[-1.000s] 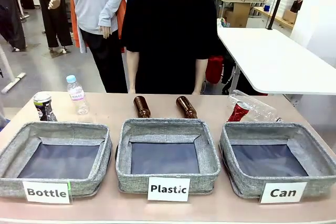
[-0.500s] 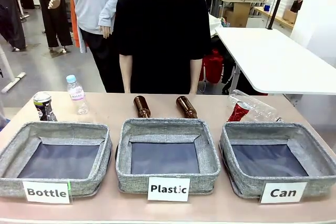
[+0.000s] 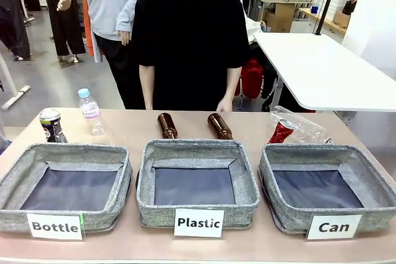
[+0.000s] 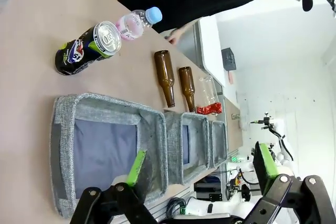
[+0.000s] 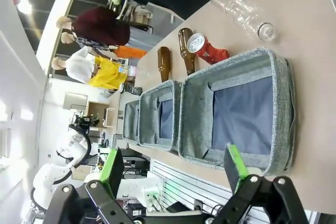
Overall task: Sort the can waste into the basket.
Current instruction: Pick up the can waste from the table and place it in the right Fabric basket.
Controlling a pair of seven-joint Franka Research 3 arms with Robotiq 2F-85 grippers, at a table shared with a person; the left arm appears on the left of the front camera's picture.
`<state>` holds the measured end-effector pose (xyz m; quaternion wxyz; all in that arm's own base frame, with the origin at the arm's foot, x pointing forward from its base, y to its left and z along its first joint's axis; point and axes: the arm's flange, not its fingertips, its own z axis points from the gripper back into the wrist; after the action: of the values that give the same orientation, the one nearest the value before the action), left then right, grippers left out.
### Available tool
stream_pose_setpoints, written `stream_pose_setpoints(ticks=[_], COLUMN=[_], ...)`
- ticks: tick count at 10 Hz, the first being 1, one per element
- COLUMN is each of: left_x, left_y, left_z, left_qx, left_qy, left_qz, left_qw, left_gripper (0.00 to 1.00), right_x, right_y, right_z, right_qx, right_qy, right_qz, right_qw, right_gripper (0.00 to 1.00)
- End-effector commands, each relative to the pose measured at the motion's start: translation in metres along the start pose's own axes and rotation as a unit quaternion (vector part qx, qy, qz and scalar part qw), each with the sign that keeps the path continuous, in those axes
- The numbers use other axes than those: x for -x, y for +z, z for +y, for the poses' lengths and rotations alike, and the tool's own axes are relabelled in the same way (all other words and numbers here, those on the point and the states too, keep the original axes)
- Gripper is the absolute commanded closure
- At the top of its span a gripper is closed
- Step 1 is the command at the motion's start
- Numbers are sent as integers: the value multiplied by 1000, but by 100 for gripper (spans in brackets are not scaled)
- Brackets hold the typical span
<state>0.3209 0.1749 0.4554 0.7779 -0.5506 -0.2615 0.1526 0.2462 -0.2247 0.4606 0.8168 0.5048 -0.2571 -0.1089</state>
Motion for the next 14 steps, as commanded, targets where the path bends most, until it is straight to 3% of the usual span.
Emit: stream_pose_setpoints(ticks=[1, 3, 5, 8, 9, 11, 14], left_x=[-2, -2, -2, -2, -2, -2, -2], left_y=[-1, -1, -1, -1, -1, -1, -1], left_z=[1, 1, 1, 1, 1, 1, 1], left_qx=[3, 3, 3, 3, 3, 3, 3], left_qy=[-14, -14, -14, -14, -14, -14, -14], left_qz=[5, 5, 5, 5, 5, 5, 5], left_qw=[1000, 1000, 1000, 1000, 1000, 1000, 1000], left_gripper=[0, 0, 0, 0, 0, 0, 0], right_x=[-1, 1, -20, -43, -49, -53, -21], right_y=[1, 1, -54, -139, -160, -108, -19], right_z=[0, 0, 35, 61, 65, 54, 11], right_qx=[-13, 0, 59, 114, 117, 71, 62], right_qy=[14, 0, 177, 317, 323, 314, 307], right_qz=[-8, -1, 73, 141, 157, 132, 83], right_qw=[1000, 1000, 980, 931, 926, 938, 946], right_gripper=[0, 0, 0, 0, 0, 0, 0])
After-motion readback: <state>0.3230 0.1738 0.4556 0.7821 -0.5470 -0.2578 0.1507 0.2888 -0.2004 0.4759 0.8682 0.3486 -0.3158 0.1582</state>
